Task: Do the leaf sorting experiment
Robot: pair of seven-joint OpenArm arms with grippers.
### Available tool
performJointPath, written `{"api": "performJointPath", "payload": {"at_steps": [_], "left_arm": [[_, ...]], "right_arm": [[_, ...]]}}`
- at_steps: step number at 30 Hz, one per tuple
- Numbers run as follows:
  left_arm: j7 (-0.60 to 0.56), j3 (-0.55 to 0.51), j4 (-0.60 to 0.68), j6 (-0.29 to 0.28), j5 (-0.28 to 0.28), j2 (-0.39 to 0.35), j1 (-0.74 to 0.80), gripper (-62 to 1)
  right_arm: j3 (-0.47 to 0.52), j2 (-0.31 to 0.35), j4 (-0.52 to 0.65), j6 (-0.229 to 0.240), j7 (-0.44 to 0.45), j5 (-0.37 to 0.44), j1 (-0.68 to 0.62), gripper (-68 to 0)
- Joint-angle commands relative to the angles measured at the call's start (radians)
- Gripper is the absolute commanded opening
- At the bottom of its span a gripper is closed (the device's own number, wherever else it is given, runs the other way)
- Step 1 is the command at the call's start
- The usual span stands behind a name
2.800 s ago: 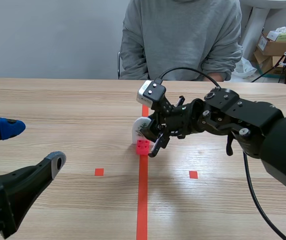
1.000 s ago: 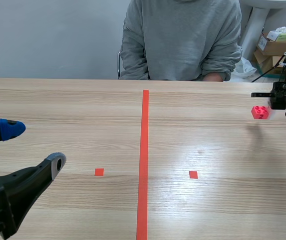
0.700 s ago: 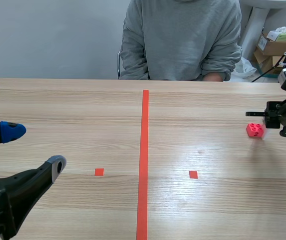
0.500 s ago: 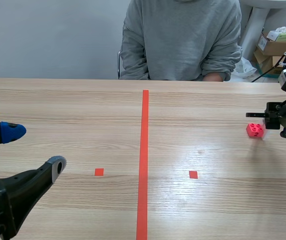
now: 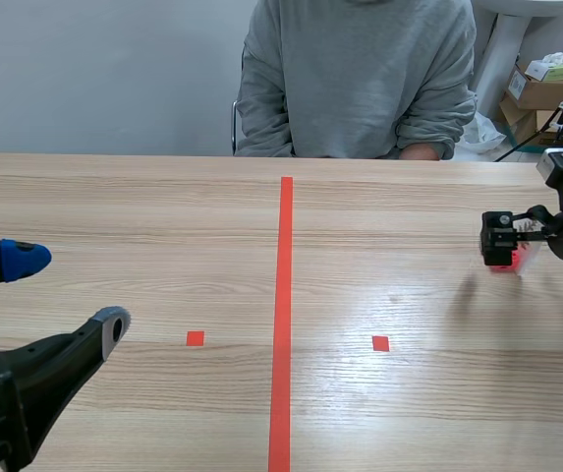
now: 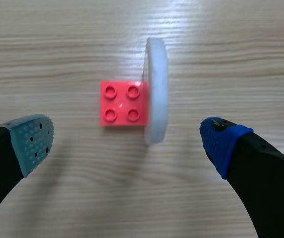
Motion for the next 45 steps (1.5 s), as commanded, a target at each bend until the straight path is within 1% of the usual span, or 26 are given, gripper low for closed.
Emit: {"api": "performJointPath", "payload": {"at_steps": [1, 5, 8, 9, 11, 14, 17, 20, 22, 23, 26, 29, 33, 37, 41, 45], "left_arm": [[-0.017, -0.007, 0.021, -0.002, -0.006, 0.005, 0.002, -0.7], [-0.017, -0.007, 0.021, -0.002, -0.006, 0.005, 0.002, -0.7], [-0.017, -0.007, 0.021, -0.002, -0.006, 0.005, 0.002, -0.7], [-0.017, -0.007, 0.021, -0.002, -0.006, 0.005, 0.002, -0.7], [-0.017, -0.007, 0.021, -0.002, -0.006, 0.005, 0.002, -0.7], [-0.017, -0.007, 0.021, -0.002, -0.006, 0.005, 0.002, -0.7], [-0.017, -0.007, 0.021, -0.002, -0.006, 0.005, 0.002, -0.7], [-0.017, -0.007, 0.021, -0.002, -0.006, 0.005, 0.002, -0.7], [-0.017, -0.007, 0.021, -0.002, -0.006, 0.005, 0.002, -0.7], [-0.017, -0.007, 0.021, -0.002, -0.006, 0.005, 0.002, -0.7], [-0.018, -0.007, 0.021, -0.002, -0.006, 0.005, 0.002, -0.7], [-0.018, -0.007, 0.021, -0.002, -0.006, 0.005, 0.002, -0.7], [-0.018, -0.007, 0.021, -0.002, -0.006, 0.005, 0.002, -0.7], [-0.018, -0.007, 0.021, -0.007, -0.006, 0.005, 0.002, -0.7], [-0.010, -0.007, 0.021, -0.033, -0.006, 0.005, 0.002, -0.7], [-0.006, -0.007, 0.021, -0.035, -0.006, 0.005, 0.002, -0.7]], "right_arm": [[0.028, 0.056, 0.103, 0.009, -0.011, 0.042, -0.018, -6.7], [0.121, 0.104, 0.349, 0.069, -0.065, 0.101, -0.179, -6.9], [0.203, 0.121, 0.574, 0.114, -0.062, 0.109, -0.348, -6.9], [0.230, 0.122, 0.652, 0.135, -0.049, 0.109, -0.411, -6.9], [0.281, 0.122, 0.795, 0.196, -0.013, 0.110, -0.537, -6.9], [0.340, 0.122, 0.977, 0.281, 0.060, 0.129, -0.708, -6.9], [0.385, 0.122, 1.115, 0.359, 0.129, 0.172, -0.849, -6.9], [0.411, 0.121, 1.209, 0.426, 0.138, 0.225, -0.949, -6.9], [0.423, 0.121, 1.254, 0.478, 0.138, 0.256, -1.004, -6.9], [0.425, 0.121, 1.274, 0.485, 0.138, 0.264, -1.031, -6.9], [0.430, 0.118, 1.311, 0.485, 0.133, 0.269, -1.096, -6.9], [0.434, 0.108, 1.331, 0.485, 0.120, 0.273, -1.157, -6.9], [0.433, 0.105, 1.351, 0.485, 0.111, 0.296, -1.222, -6.9], [0.433, 0.105, 1.359, 0.485, 0.111, 0.304, -1.240, -6.9], [0.433, 0.105, 1.359, 0.485, 0.111, 0.304, -1.238, -6.9], [0.433, 0.105, 1.359, 0.485, 0.111, 0.304, -1.238, -6.9]]}}
